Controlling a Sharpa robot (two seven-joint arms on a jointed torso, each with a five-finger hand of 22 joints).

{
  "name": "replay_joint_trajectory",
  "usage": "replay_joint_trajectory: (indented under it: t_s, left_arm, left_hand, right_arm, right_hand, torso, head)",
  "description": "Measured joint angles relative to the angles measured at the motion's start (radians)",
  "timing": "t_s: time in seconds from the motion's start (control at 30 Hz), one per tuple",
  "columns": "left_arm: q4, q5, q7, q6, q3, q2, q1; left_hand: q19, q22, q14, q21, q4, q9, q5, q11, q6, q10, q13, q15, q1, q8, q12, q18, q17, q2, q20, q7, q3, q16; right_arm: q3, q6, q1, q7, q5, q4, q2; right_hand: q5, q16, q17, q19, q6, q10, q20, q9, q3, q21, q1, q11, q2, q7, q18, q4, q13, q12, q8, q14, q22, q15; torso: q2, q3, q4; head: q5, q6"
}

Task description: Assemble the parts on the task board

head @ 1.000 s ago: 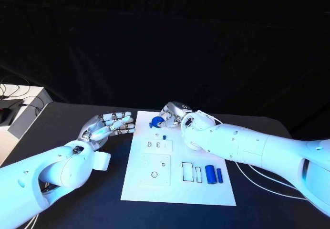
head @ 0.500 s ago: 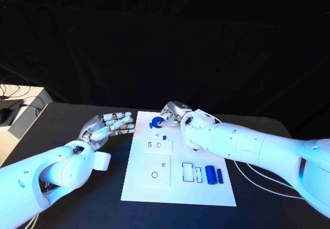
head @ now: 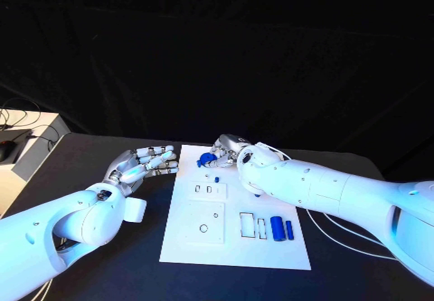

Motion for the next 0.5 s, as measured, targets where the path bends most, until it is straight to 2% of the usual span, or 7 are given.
replay_joint_trajectory:
  t_s: [0.17,0.33,0.5]
  left_arm:
    - [-0.001,0.0,0.0,0.0,0.0,0.001,0.0]
    - [-0.003,-0.001,0.0,0.0,0.0,0.001,0.0]
    - [-0.005,-0.001,0.0,0.0,0.0,0.002,0.0]
  left_hand:
    - [0.0,0.0,0.0,0.0,0.0,0.0,0.0,0.0,0.0,0.0,0.0,0.0,0.0,0.0,0.0,0.0,0.0,0.0,0.0,0.0,0.0,0.0]
    - [0.0,0.0,0.0,0.0,0.0,0.0,0.0,0.0,0.0,0.0,0.0,0.0,0.0,0.0,0.0,0.0,0.0,0.0,0.0,0.0,0.0,0.0]
    - [0.0,0.0,0.0,0.0,-0.003,0.0,0.0,0.0,0.0,0.0,0.0,0.0,0.0,0.0,0.0,0.0,0.0,0.0,0.0,0.0,0.003,0.0]
  right_arm:
    - [0.0,0.006,0.001,0.002,0.006,-0.002,0.004]
    - [0.0,0.007,0.001,0.006,0.009,-0.009,0.008]
    - [0.001,0.005,0.002,0.006,0.008,-0.011,0.01]
  right_hand:
    - [0.008,0.004,0.0,0.0,0.0,-0.001,0.0,0.0,-0.009,0.006,-0.017,0.001,0.018,0.0,0.0,-0.038,0.004,0.005,0.0,0.0,0.0,0.0]
    - [0.011,0.004,0.0,0.0,0.004,0.006,0.0,0.0,-0.009,0.007,-0.006,-0.006,0.07,-0.003,0.0,-0.093,0.007,0.008,0.0,0.0,0.0,0.0]
    - [0.012,0.004,0.0,0.0,0.029,0.013,0.0,-0.001,0.01,0.012,0.006,-0.013,0.095,-0.01,0.0,-0.122,0.013,0.012,-0.001,0.0,0.001,0.0]
  torso:
    - [0.0,0.0,-0.0001]
    - [0.0,0.0001,-0.0001]
    - [0.0,-0.0002,-0.0001]
  head:
    - [0.0,-0.001]
    - [0.0,-0.002]
    - [0.0,-0.003]
